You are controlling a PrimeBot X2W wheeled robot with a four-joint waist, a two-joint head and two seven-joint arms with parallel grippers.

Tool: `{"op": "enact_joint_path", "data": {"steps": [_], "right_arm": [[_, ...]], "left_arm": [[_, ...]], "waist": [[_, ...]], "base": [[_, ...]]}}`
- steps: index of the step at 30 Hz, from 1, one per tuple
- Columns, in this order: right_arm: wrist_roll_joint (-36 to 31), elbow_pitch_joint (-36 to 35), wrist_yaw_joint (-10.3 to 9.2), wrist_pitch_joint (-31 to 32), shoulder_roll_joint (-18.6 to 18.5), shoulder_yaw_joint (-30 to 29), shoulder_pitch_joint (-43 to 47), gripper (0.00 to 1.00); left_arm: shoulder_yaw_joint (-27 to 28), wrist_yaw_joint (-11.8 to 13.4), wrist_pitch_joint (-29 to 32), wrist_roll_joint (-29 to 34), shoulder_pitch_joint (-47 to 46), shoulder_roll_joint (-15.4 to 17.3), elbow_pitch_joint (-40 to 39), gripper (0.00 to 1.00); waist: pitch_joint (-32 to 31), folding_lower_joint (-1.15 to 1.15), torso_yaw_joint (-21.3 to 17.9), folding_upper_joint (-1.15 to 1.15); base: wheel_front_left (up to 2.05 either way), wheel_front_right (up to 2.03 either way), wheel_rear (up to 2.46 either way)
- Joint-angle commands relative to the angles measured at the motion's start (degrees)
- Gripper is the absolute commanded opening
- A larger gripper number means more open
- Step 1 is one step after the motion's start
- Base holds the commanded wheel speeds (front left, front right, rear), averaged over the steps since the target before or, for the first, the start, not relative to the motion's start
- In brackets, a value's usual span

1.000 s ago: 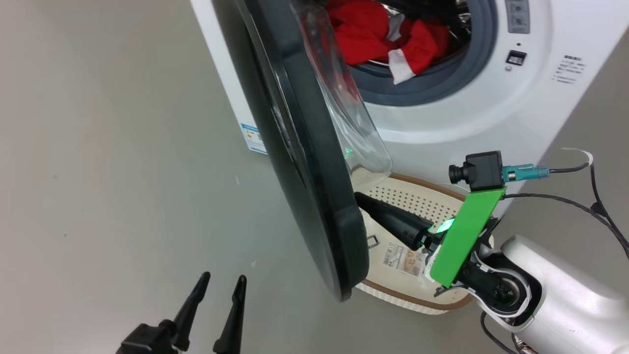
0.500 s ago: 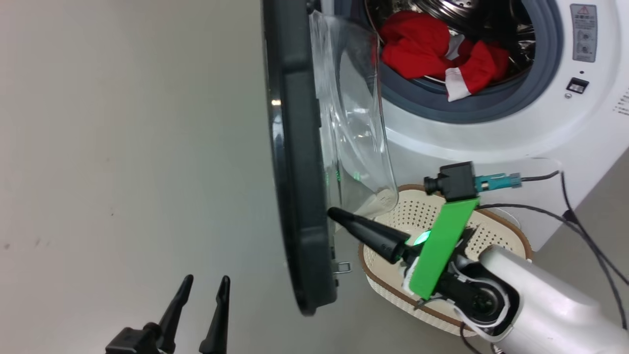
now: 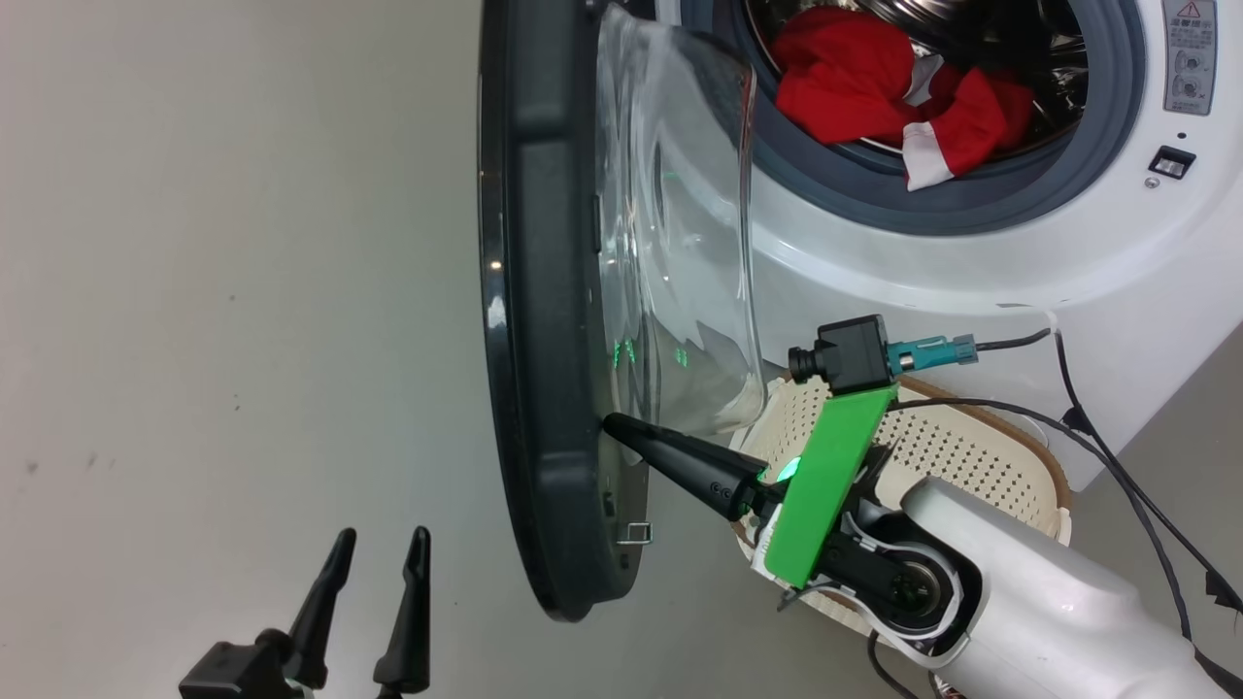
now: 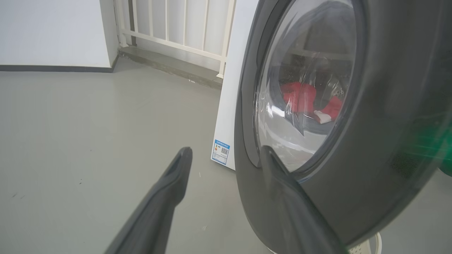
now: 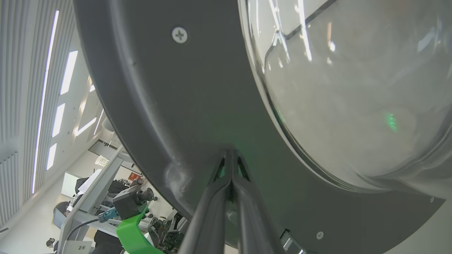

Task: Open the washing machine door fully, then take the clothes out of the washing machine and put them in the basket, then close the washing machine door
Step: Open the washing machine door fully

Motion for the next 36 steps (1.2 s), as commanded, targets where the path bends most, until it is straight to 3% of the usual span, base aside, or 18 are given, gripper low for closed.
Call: {"op": "enact_joint_path", "data": {"steps": [1,14,15,16,17,29,36], "right_arm": [[0.1,-1.3,0.43,0.1,1.6,0.2,-1.3,0.0],[-0.9,-0.4,0.43,-2.4,1.3,0.2,-0.5,0.0],[-1.3,0.0,0.43,-4.0,0.5,0.2,0.5,0.25],[-1.6,0.4,0.43,-5.3,-0.2,0.2,1.4,0.8],[-1.8,1.2,0.43,-6.6,-1.0,0.3,2.7,1.0],[-2.9,5.4,0.43,-14.8,-4.4,0.5,9.0,1.0],[-6.3,9.4,0.43,-19.6,-6.4,3.5,12.0,1.0]], "left_arm": [[2.2,0.6,-0.7,-0.5,-0.7,0.5,-1.6,1.0],[1.9,0.1,-0.7,0.2,-0.7,0.5,-1.0,1.0],[1.9,-0.4,-0.7,0.8,-0.9,0.5,-0.4,1.0],[1.9,-0.7,-0.7,1.4,-1.2,0.5,0.1,1.0],[2.0,-1.1,-0.7,2.0,-1.4,0.5,0.7,1.0],[4.5,-2.3,-0.7,4.8,-2.0,0.5,2.7,1.0],[5.9,-2.5,-0.7,5.5,-1.4,0.5,3.1,1.0]], "waist": [[0.0,0.0,0.0,0.0],[-1.1,0.0,-0.4,0.0],[-1.7,0.0,-0.6,0.0],[-2.1,0.0,-0.8,0.0],[-2.7,0.0,-1.0,0.0],[-4.5,0.0,-4.5,0.0],[-5.2,0.0,-7.1,0.0]], "base": [[0.0,0.0,0.0],[0.0,0.0,0.0],[0.0,0.0,0.0],[0.0,0.0,0.0],[0.0,0.0,0.0],[0.0,0.0,0.0],[0.0,0.0,0.0]]}}
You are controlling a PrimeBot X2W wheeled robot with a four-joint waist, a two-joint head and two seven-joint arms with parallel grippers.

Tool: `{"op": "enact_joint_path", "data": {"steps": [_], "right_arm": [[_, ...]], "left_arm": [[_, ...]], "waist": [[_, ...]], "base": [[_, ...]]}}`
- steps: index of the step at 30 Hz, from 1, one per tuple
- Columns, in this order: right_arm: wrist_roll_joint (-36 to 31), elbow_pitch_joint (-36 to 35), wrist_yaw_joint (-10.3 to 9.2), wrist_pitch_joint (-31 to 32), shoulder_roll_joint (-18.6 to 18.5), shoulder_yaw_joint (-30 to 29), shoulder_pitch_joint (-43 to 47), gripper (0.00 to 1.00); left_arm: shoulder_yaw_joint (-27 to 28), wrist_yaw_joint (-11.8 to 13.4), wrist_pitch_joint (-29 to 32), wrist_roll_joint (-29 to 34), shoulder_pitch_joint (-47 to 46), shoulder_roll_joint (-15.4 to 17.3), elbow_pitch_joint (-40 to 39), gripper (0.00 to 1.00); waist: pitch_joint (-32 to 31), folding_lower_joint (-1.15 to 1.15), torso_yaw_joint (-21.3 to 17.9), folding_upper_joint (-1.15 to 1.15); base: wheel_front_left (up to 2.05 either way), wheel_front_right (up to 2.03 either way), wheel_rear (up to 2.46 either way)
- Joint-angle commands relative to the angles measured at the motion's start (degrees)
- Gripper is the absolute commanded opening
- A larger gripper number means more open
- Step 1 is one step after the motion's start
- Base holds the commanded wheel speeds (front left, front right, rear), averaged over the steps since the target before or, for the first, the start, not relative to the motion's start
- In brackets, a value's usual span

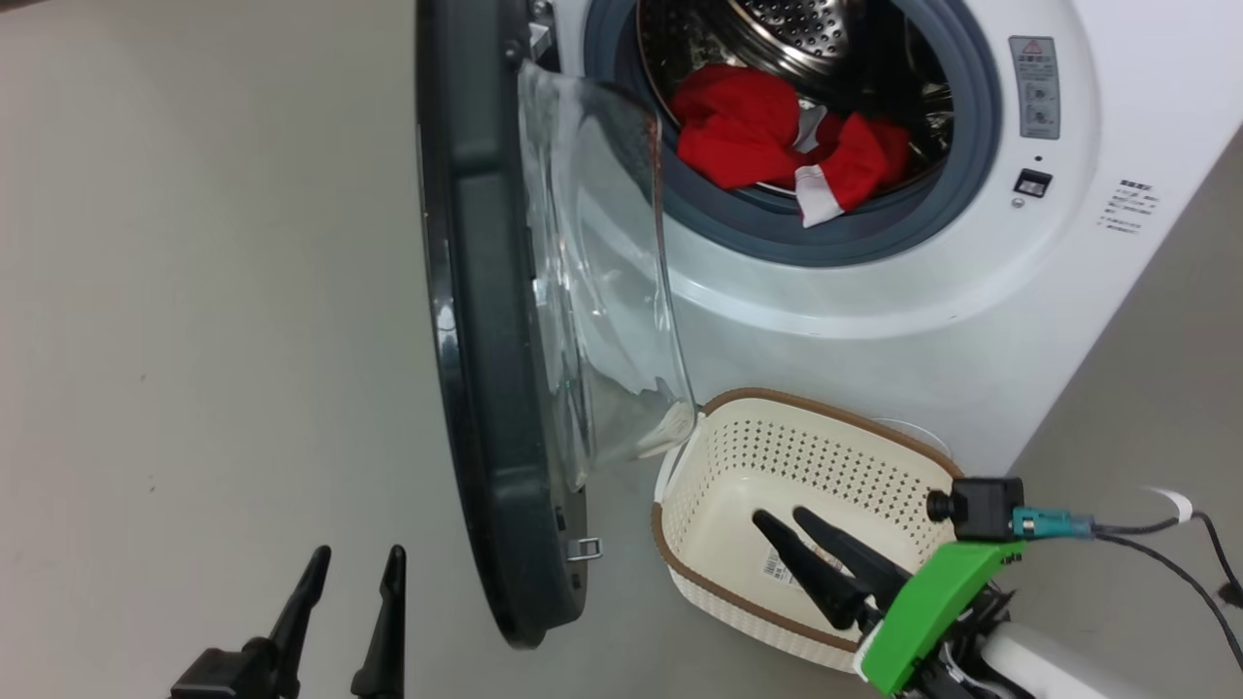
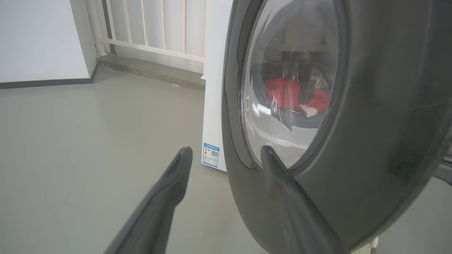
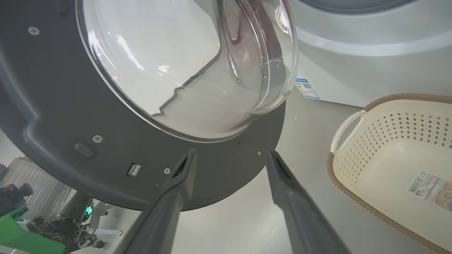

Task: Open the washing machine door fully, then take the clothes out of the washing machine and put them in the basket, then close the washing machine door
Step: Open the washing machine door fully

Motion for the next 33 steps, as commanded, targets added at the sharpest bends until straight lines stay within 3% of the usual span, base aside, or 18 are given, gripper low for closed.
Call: {"op": "enact_joint_path", "data": {"steps": [1,8,13,19,28,33], "right_arm": [[-1.2,-0.2,0.43,-1.3,-0.6,0.7,1.1,1.0],[-7.4,5.7,0.43,-4.3,-0.8,-1.0,2.0,1.0],[-20.4,7.4,0.43,-4.4,2.1,-14.7,4.7,1.0],[-38.8,3.5,0.43,-4.4,7.0,-28.0,12.0,1.0],[-53.8,-2.6,0.43,-4.4,13.6,-39.5,19.7,1.0],[-57.3,-4.2,0.43,-4.4,16.1,-42.8,23.7,1.0]], "left_arm": [[2.2,-0.4,-0.7,0.7,-1.1,0.6,-1.0,1.0],[2.4,-0.4,-0.7,0.9,-0.3,0.6,-1.2,1.0],[2.7,-0.4,-0.7,1.0,0.3,0.6,-1.3,1.0],[2.8,-0.4,-0.7,1.2,0.6,0.6,-1.2,1.0],[2.6,-0.4,-0.7,1.3,0.3,0.6,-1.3,1.0],[2.6,-0.4,-0.7,1.4,0.3,0.6,-1.3,1.0]], "waist": [[-0.6,0.0,-1.1,0.0],[-1.2,0.0,-2.5,0.0],[-1.6,0.0,-3.1,0.0],[-1.8,0.0,-3.4,0.0],[-1.7,0.0,-3.2,0.0],[-2.0,0.0,-3.0,0.0]], "base": [[0.0,0.0,0.0],[0.0,0.0,0.0],[0.0,0.0,0.0],[0.0,0.0,0.0],[0.0,0.0,0.0],[0.0,0.0,0.0]]}}
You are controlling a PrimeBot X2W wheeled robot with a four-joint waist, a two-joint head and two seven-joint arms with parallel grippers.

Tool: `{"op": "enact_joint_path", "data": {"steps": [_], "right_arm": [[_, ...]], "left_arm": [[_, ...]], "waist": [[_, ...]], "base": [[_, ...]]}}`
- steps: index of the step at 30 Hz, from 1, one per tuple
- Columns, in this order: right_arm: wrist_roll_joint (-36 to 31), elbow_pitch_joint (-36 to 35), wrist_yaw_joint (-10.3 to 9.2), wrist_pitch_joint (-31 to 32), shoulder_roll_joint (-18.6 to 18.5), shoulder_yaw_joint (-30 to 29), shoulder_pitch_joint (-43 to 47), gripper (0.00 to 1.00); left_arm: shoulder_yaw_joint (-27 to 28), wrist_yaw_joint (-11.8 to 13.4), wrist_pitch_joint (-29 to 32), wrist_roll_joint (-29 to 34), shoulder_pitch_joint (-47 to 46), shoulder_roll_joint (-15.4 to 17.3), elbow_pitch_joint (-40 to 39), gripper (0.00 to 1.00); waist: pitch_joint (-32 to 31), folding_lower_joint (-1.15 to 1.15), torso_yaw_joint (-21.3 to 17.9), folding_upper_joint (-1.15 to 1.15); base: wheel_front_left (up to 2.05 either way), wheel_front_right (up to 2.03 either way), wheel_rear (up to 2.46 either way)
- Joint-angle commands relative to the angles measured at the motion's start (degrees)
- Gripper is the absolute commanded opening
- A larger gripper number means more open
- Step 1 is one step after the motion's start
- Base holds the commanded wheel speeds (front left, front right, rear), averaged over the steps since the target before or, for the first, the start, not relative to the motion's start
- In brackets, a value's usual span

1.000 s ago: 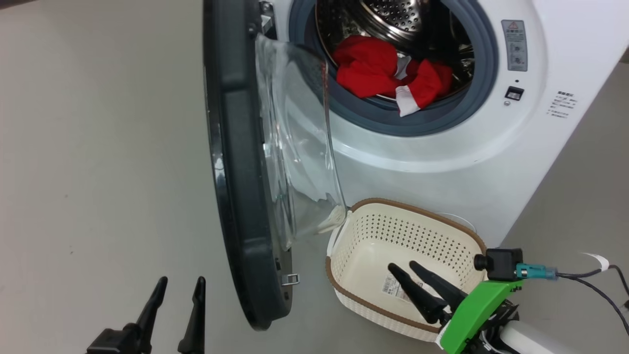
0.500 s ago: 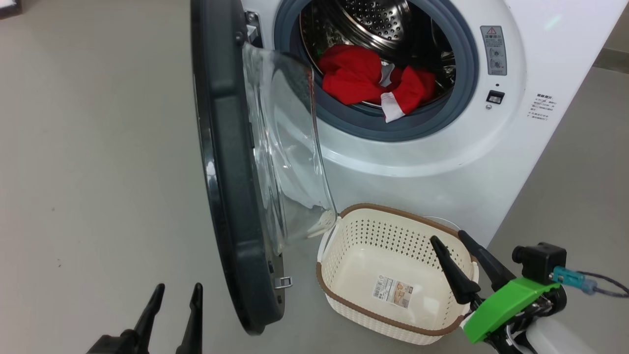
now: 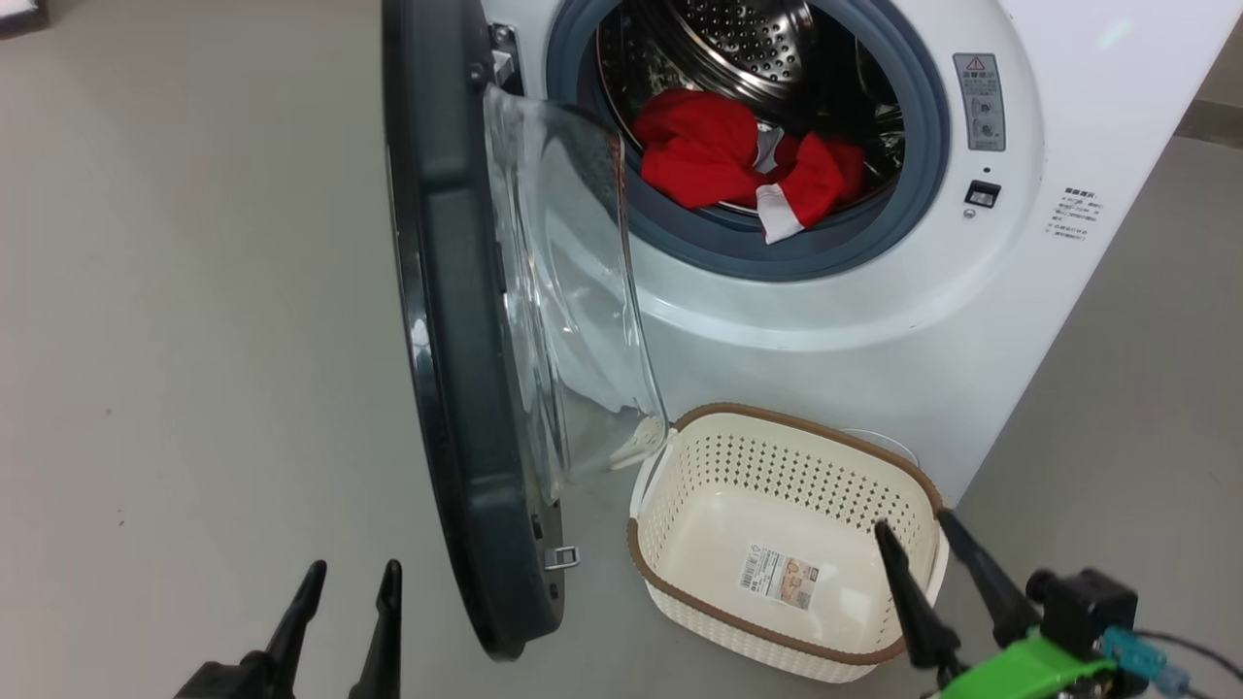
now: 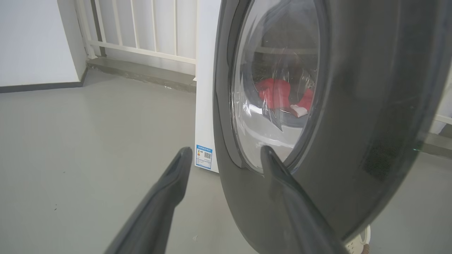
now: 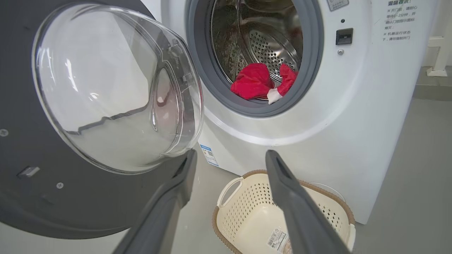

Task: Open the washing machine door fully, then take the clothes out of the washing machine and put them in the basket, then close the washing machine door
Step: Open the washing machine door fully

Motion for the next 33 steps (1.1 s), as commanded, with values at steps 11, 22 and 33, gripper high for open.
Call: {"op": "enact_joint_path", "data": {"steps": [11,22,33], "right_arm": [[-3.6,-1.5,0.37,-0.5,1.8,-1.2,3.2,1.0],[-5.0,-1.8,0.37,-0.5,2.1,-2.0,3.2,1.0],[-5.3,-2.0,0.37,-0.5,2.2,-1.7,3.2,1.0]], "left_arm": [[1.8,-0.3,-0.7,0.4,-0.9,0.6,-1.2,1.0],[3.4,-0.3,-0.7,-1.7,-1.6,0.6,-3.9,0.0],[5.1,0.5,-0.7,-4.9,-3.8,0.6,-21.9,0.0]], "waist": [[-0.2,0.0,0.0,0.0],[-0.9,0.0,0.5,0.0],[-1.5,0.0,0.2,0.0]], "base": [[0.0,0.0,0.0],[0.0,0.0,0.0],[0.0,0.0,0.0]]}}
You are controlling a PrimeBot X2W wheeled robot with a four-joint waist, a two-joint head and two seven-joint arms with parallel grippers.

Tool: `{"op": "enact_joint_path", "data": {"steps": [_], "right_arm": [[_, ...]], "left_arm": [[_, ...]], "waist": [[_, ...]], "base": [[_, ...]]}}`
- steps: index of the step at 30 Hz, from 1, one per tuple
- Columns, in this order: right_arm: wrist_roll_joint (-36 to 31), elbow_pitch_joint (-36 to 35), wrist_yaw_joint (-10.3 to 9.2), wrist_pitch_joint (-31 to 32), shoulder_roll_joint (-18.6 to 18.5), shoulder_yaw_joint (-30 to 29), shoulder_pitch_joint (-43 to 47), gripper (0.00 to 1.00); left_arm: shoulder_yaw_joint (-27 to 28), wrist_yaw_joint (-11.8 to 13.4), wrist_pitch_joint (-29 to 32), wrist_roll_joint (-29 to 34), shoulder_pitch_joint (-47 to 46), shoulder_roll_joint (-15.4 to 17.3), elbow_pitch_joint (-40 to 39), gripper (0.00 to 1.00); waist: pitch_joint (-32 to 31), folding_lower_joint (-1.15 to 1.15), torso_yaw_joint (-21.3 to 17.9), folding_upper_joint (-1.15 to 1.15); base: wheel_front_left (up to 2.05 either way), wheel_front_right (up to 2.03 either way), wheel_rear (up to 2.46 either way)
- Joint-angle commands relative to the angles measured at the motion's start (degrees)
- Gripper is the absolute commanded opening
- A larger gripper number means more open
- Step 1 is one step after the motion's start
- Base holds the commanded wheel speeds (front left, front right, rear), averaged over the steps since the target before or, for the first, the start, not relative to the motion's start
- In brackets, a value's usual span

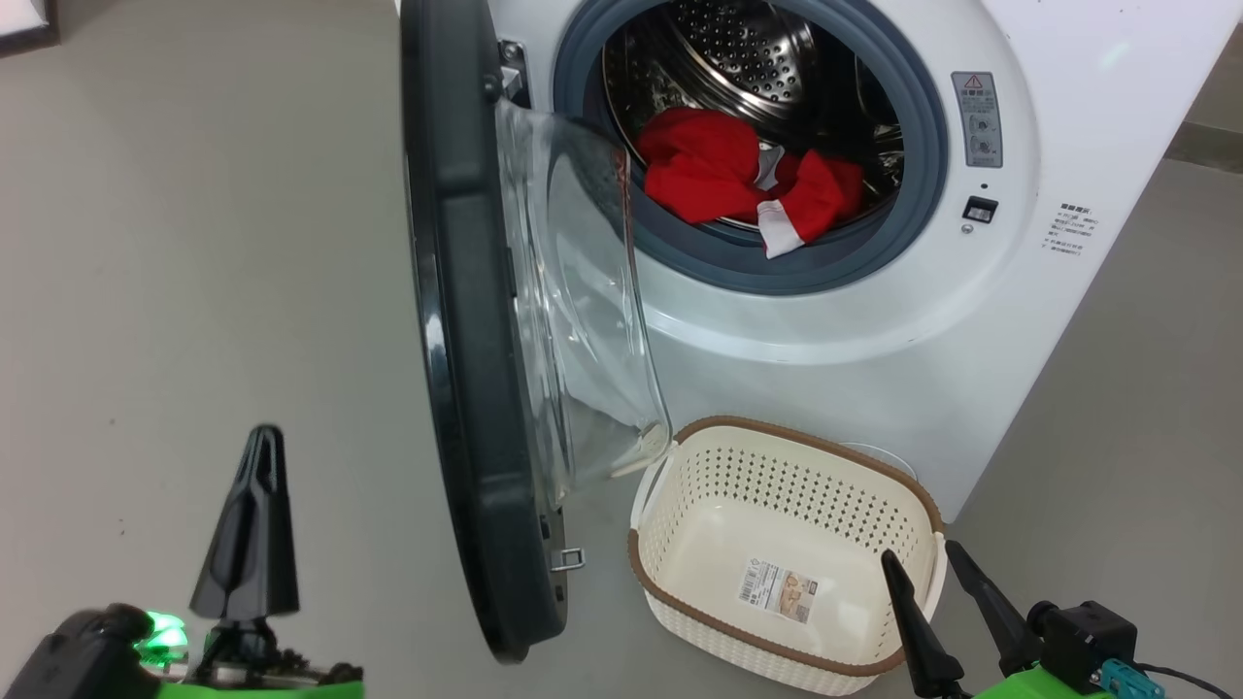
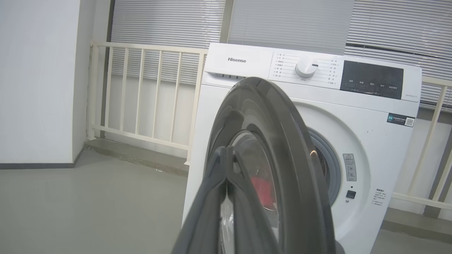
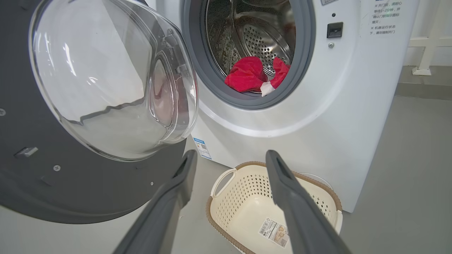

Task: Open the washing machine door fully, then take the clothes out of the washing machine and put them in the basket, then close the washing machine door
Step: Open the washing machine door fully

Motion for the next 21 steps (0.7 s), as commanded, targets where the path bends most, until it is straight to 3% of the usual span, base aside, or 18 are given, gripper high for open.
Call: {"op": "enact_joint_path", "data": {"steps": [1,6,11,21], "right_arm": [[-0.7,-1.5,0.36,-0.5,-0.4,1.4,-1.0,1.0],[-0.9,-1.7,0.36,-0.5,-0.5,1.3,-1.1,1.0],[-0.9,-1.8,0.36,-0.5,-0.5,1.7,-1.3,1.0],[-1.0,-1.7,0.36,-0.5,-0.7,2.0,-2.1,1.0]], "left_arm": [[0.7,0.5,-0.5,-0.3,-2.4,0.6,-3.5,0.0],[-6.2,1.3,-0.5,0.9,-2.2,0.6,-10.1,0.0],[-12.4,1.6,-0.5,2.7,-1.3,0.6,-11.4,0.0],[-22.3,1.4,-0.5,-1.7,0.2,0.6,-0.7,0.0]], "waist": [[0.0,0.0,-0.1,0.0],[0.1,0.0,-0.2,0.0],[0.2,0.0,-0.3,0.0],[1.0,0.0,-0.8,0.0]], "base": [[0.0,0.0,0.0],[0.0,0.0,0.0],[0.0,0.0,0.0],[0.0,0.0,0.0]]}}
